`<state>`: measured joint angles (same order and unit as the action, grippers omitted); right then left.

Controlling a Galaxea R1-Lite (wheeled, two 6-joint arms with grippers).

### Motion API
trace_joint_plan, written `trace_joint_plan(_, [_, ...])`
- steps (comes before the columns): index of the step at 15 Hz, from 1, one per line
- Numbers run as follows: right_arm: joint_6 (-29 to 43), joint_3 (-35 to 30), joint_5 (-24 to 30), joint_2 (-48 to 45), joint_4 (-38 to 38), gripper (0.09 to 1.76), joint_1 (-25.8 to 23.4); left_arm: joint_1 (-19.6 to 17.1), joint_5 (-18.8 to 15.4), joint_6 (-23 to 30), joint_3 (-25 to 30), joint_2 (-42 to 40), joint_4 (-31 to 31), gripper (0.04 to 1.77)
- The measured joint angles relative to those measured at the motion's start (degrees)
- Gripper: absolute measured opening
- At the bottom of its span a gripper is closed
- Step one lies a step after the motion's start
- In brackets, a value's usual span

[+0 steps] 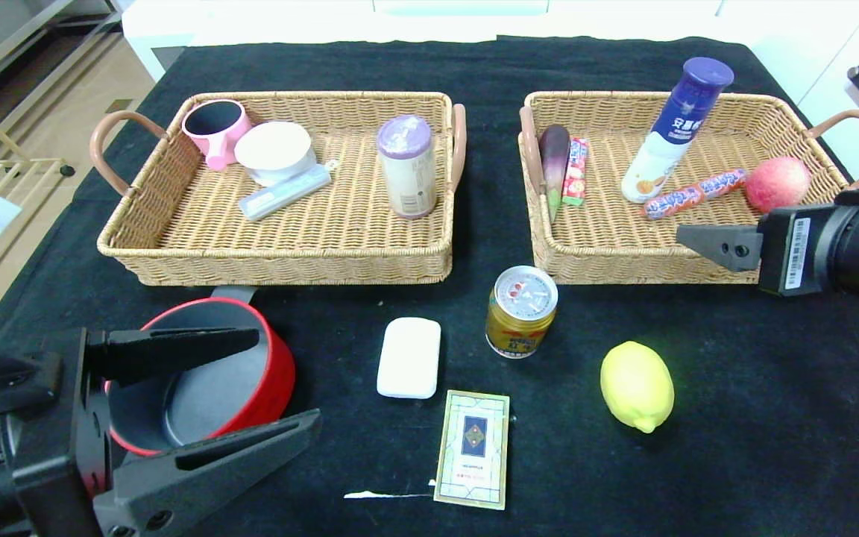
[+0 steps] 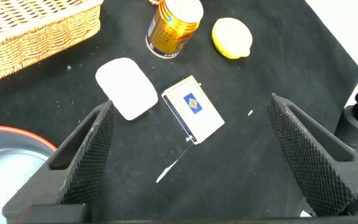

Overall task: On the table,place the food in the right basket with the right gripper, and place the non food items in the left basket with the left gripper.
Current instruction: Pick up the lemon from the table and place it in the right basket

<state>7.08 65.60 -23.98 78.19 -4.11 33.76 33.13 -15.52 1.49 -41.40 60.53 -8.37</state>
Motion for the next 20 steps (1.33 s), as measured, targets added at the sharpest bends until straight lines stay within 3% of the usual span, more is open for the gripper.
trace_joint_plan(2, [4.49, 0.33, -2.89, -0.44, -6.22, 1.69, 3.15, 0.0, 0.01, 0.0, 0.02, 0.02, 0.0, 1.76])
trace_joint_plan(11, [25.47, 7.83, -3.0, 4.67, -27.89, 1.7, 8.47, 0.0, 0.15, 0.02, 0.02, 0.28, -0.06, 1.76])
trace_joint_plan(15, [30.73, 11.5, -1.65, 8.74, -31.94, 1.7, 9.94, 0.0, 0.2, 0.02, 0.02, 0.3, -0.06, 1.76])
trace_joint_plan(20, [31.22, 12.68, -1.51, 12.19, -32.83, 1.7, 10.81, 0.0, 0.17, 0.02, 0.2, 0.48, 0.13, 1.76])
